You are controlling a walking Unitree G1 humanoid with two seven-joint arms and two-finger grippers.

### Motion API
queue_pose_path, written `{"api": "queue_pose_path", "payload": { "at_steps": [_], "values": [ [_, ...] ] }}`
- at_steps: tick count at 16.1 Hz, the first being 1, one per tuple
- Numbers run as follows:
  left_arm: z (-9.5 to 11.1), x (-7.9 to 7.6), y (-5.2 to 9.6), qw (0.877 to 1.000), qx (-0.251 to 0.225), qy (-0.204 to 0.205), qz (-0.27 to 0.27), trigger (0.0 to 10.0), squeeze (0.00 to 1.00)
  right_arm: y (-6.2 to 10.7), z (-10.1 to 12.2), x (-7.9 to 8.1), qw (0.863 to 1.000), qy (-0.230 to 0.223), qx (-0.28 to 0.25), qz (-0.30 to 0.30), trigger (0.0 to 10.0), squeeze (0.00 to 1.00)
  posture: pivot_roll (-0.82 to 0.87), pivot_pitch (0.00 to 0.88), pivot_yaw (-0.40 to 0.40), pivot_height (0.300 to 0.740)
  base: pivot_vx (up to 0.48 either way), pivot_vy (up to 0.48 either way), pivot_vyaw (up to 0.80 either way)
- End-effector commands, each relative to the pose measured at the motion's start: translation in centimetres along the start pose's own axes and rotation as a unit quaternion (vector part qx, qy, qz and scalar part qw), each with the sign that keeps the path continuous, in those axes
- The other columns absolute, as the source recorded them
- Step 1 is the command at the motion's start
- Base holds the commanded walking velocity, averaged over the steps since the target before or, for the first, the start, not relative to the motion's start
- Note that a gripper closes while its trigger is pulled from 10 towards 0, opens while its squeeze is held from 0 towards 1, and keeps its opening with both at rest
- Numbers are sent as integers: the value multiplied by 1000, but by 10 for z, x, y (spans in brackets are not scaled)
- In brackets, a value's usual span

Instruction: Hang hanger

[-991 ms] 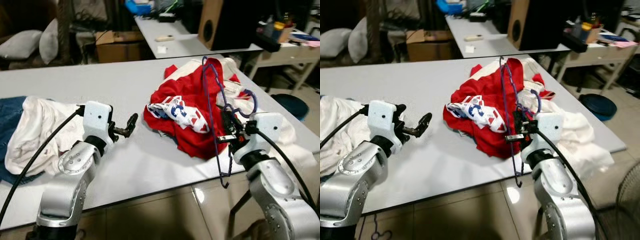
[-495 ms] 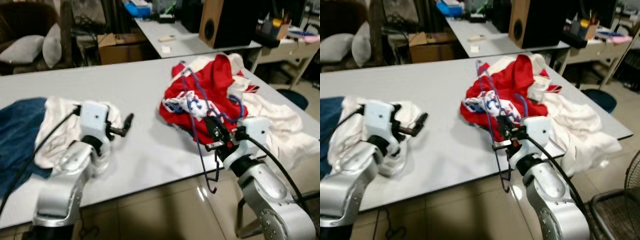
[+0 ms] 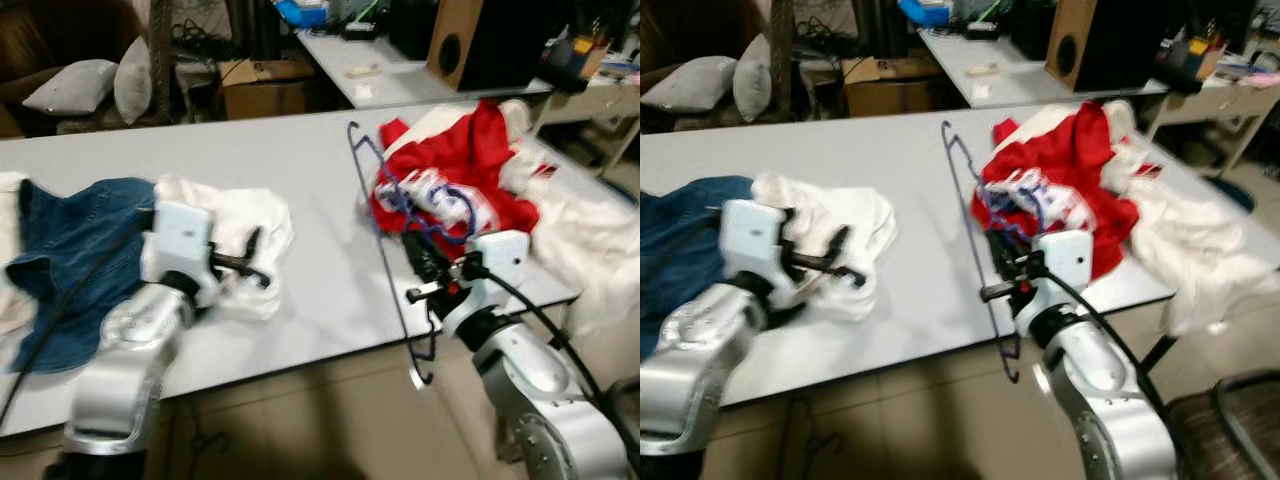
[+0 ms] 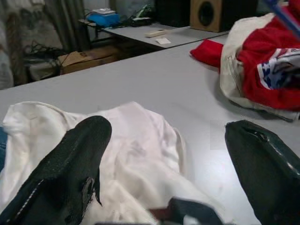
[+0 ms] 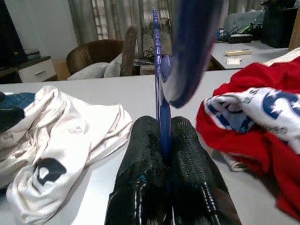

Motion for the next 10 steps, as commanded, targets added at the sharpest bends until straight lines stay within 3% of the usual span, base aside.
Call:
{"api": "queue_pose_path", "payload": {
  "at_steps": [1,10],
  "values": [
    [2,5,1,1000,-2,-7,7,10000,0,0,0,1,1000,-7,-3,1,10000,0,-44,0,8,740,0,307,0],
    [1,3,0,1000,-2,-10,3,10000,0,1,-3,-1,1000,-9,1,-3,10000,0,-49,0,7,740,0,306,0]
  ]
}}
Point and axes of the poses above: a point about 5 cm out from each wrist's last joint towards the gripper, its own y axis pointing back from the gripper into the wrist, its own z axis along the axis of the wrist's last joint, x = y × z, the point moved 3 cm from there along -y, pointing out of the wrist towards the gripper, and after that the axes turned 7 degrees about -y, right-handed, at the moved point
